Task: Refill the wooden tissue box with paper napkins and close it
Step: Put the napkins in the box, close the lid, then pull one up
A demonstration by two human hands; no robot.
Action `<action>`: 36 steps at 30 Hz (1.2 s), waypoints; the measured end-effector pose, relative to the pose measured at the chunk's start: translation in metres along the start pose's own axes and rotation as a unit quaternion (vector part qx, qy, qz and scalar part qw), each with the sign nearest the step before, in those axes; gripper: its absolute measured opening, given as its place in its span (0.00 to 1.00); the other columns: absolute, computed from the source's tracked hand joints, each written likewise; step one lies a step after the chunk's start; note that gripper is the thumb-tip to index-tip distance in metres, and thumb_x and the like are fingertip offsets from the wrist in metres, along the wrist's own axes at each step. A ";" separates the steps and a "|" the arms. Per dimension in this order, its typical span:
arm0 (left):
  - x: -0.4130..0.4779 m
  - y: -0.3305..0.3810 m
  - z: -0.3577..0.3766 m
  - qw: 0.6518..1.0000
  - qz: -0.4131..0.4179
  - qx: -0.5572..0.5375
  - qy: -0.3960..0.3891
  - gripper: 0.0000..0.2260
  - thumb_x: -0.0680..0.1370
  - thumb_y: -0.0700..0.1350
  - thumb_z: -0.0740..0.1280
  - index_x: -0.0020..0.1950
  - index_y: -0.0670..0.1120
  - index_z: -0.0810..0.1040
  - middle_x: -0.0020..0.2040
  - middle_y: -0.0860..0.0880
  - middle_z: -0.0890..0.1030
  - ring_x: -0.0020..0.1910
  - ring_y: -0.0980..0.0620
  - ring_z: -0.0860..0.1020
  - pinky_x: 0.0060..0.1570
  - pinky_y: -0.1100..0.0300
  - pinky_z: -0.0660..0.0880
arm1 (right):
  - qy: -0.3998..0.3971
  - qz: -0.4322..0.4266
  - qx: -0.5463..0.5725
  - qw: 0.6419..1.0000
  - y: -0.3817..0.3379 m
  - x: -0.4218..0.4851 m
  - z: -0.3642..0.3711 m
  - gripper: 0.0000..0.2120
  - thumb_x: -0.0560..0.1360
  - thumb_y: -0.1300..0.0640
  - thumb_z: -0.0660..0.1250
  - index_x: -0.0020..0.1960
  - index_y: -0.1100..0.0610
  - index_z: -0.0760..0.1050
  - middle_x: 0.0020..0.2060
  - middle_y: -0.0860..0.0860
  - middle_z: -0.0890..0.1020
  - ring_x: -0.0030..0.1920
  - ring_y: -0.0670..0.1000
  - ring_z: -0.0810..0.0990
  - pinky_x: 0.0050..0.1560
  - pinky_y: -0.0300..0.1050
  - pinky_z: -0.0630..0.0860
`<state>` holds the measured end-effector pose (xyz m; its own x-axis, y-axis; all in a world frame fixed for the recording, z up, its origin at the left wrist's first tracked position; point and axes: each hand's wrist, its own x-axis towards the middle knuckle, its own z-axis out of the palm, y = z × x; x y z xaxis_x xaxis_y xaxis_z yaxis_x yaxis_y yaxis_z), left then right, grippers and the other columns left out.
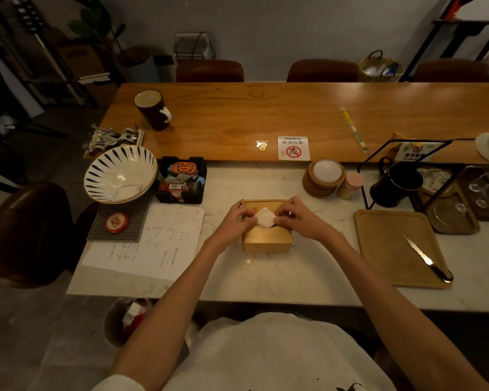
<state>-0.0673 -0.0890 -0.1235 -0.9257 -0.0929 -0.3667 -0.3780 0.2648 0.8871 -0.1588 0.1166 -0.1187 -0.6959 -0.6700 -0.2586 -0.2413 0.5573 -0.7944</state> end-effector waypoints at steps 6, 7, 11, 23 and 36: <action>0.005 -0.003 0.002 1.000 0.003 0.011 0.009 0.03 0.79 0.44 0.66 0.50 0.51 0.79 0.77 0.46 0.59 0.76 0.47 0.59 0.75 0.45 0.58 | 0.014 0.010 0.006 1.000 -0.001 0.002 0.004 0.04 0.77 0.56 0.69 0.52 0.52 0.77 0.51 0.50 0.67 0.48 0.42 0.70 0.49 0.33 0.70; 0.006 -0.004 0.002 1.000 0.005 0.010 0.007 0.04 0.79 0.44 0.66 0.49 0.52 0.79 0.77 0.46 0.60 0.76 0.46 0.59 0.75 0.44 0.59 | 0.016 0.009 0.007 1.000 -0.001 0.002 0.004 0.04 0.77 0.56 0.69 0.52 0.52 0.77 0.51 0.50 0.67 0.48 0.42 0.70 0.50 0.34 0.70; 0.002 0.000 0.002 1.000 -0.006 -0.001 0.006 0.04 0.78 0.45 0.67 0.48 0.54 0.79 0.75 0.45 0.63 0.74 0.45 0.62 0.73 0.43 0.61 | 0.006 0.013 0.008 1.000 -0.003 0.000 0.004 0.04 0.77 0.56 0.68 0.52 0.52 0.77 0.51 0.50 0.67 0.48 0.44 0.70 0.50 0.36 0.70; -0.020 -0.013 0.020 0.965 -0.084 -0.244 0.043 0.26 0.81 0.63 0.51 0.77 0.54 0.62 0.74 0.51 0.69 0.72 0.52 0.69 0.73 0.47 0.63 | 0.121 0.166 0.489 0.848 -0.022 -0.037 0.043 0.23 0.83 0.42 0.44 0.67 0.49 0.70 0.64 0.47 0.76 0.64 0.46 0.76 0.61 0.44 0.74; -0.023 -0.010 0.023 0.958 -0.077 -0.275 0.020 0.23 0.81 0.62 0.52 0.72 0.55 0.70 0.69 0.53 0.76 0.67 0.54 0.75 0.71 0.49 0.67 | 0.113 0.159 0.482 0.854 -0.020 -0.035 0.059 0.21 0.83 0.40 0.43 0.61 0.42 0.72 0.57 0.42 0.81 0.56 0.41 0.80 0.57 0.40 0.74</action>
<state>-0.0416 -0.0674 -0.1306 -0.8536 -0.1296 -0.5045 -0.4512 -0.2998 0.8406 -0.0900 0.1002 -0.1261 -0.7612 -0.3874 -0.5201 0.5778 -0.0411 -0.8152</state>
